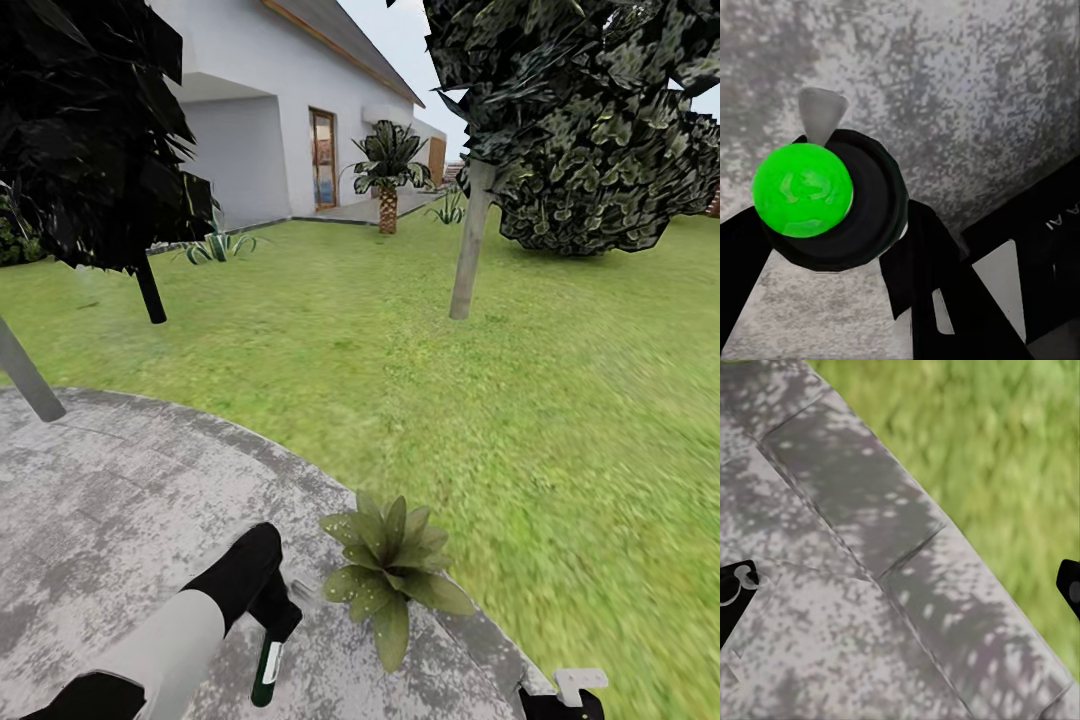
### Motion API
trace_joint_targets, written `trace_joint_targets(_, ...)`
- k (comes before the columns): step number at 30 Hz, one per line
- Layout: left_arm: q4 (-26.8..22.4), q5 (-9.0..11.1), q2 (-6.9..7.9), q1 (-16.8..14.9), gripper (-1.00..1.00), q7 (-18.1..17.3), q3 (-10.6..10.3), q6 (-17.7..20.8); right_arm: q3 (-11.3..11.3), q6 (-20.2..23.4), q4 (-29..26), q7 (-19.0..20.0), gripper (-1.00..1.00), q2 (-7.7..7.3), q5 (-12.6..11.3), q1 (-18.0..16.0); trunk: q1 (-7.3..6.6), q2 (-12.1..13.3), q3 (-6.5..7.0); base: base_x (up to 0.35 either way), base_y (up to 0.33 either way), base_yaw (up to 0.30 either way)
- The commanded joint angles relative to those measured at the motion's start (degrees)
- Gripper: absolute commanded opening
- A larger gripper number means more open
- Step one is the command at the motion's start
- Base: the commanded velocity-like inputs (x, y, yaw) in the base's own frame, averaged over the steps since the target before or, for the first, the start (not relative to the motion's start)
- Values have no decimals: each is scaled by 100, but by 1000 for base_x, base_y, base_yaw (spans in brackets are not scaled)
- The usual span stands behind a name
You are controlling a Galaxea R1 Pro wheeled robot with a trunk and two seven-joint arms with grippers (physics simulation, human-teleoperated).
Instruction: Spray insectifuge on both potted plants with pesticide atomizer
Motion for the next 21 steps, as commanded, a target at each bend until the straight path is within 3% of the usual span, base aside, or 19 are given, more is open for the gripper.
trace_joint_targets(1,-4,-78,-43,-3,-100,-57,-16,4,-49,-16,-3,43,100,-2,16,-3,-1,-2,-5,0,0,0)
trace_joint_targets(12,-14,-141,-78,-3,-100,-40,-23,10,-43,-21,-1,49,100,3,9,-3,-1,-2,-6,0,-226,60)
trace_joint_targets(18,-24,-149,-47,-3,-100,-32,-12,11,-44,-16,-2,43,100,12,10,-3,-1,-2,-6,0,-33,15)
trace_joint_targets(21,-23,-148,-44,-3,-100,-31,-9,11,-41,-16,4,43,100,19,15,-3,-1,-2,-6,0,0,222)
